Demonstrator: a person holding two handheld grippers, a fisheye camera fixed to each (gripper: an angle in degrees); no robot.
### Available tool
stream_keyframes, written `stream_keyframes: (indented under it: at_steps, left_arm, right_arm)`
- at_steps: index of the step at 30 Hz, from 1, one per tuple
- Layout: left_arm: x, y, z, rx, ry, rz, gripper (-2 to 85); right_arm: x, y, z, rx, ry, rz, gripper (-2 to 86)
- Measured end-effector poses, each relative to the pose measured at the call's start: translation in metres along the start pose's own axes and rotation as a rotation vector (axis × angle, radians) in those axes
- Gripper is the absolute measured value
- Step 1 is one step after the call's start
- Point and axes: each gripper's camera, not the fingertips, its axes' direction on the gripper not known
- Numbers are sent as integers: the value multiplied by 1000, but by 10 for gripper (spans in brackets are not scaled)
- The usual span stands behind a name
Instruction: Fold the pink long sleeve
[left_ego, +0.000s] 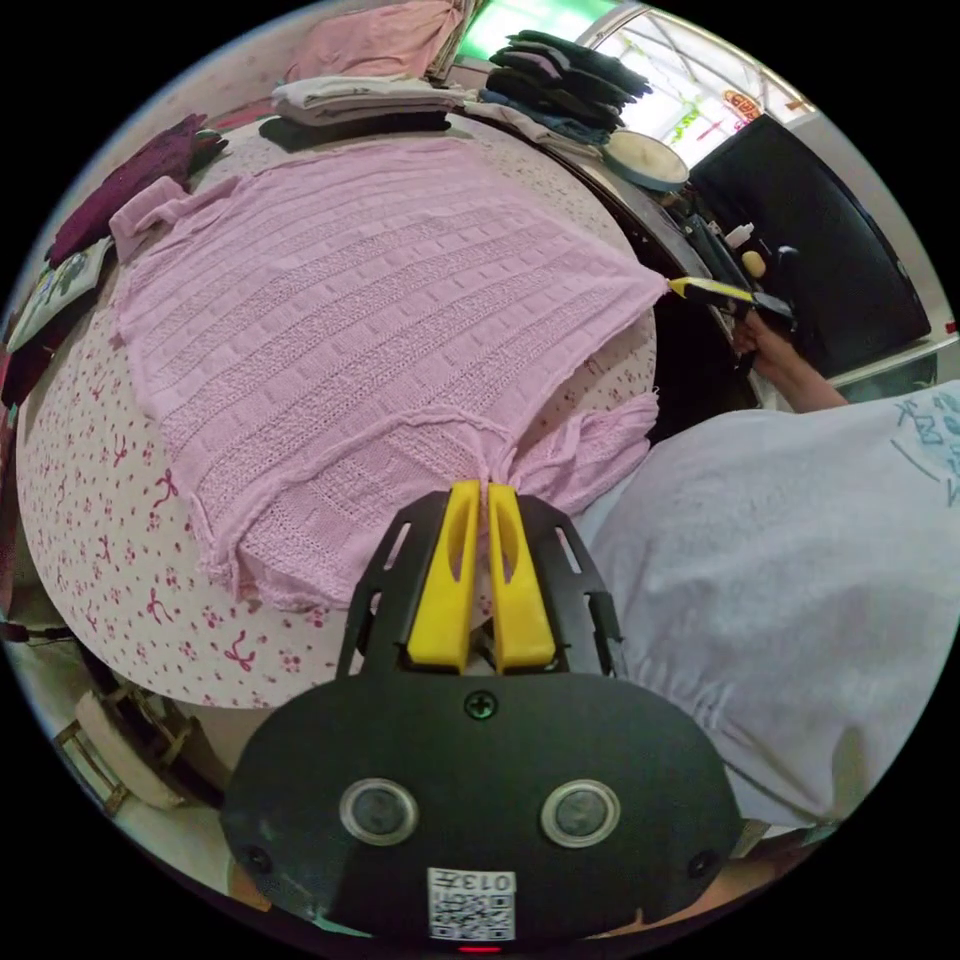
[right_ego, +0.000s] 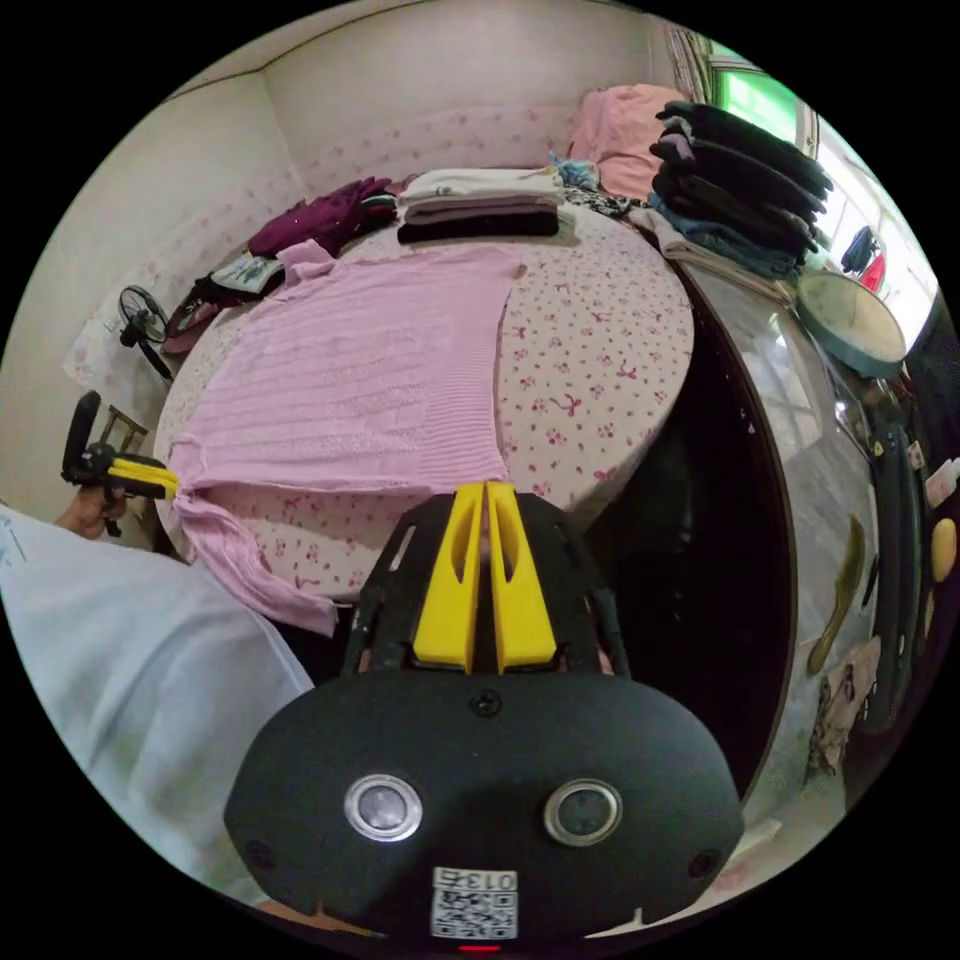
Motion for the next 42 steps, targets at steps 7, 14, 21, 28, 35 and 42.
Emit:
stream_keyframes:
  at_steps: [7,14,21,28,35,42]
  left_arm:
    - [-5,4,14,-35,44,-53,4]
    - [0,13,-8,62,167,-50,4]
    - [-23,19,-37,231,-12,-242,5]
    - [-25,19,-6,53,-164,-340,-1]
    - [12,22,-11,133,-326,-296,-2]
    - [27,-35,32,-3,-333,-216,-3]
  right_arm:
    - [-12,39,31,-118,134,18,0]
    - [-15,35,17,-74,185,5,0]
    - [-57,-9,35,-35,149,-148,0]
    - [-65,-27,72,-185,163,-181,0]
    - [-85,-39,48,-88,138,-343,0]
    - [-103,-89,75,-132,106,-346,0]
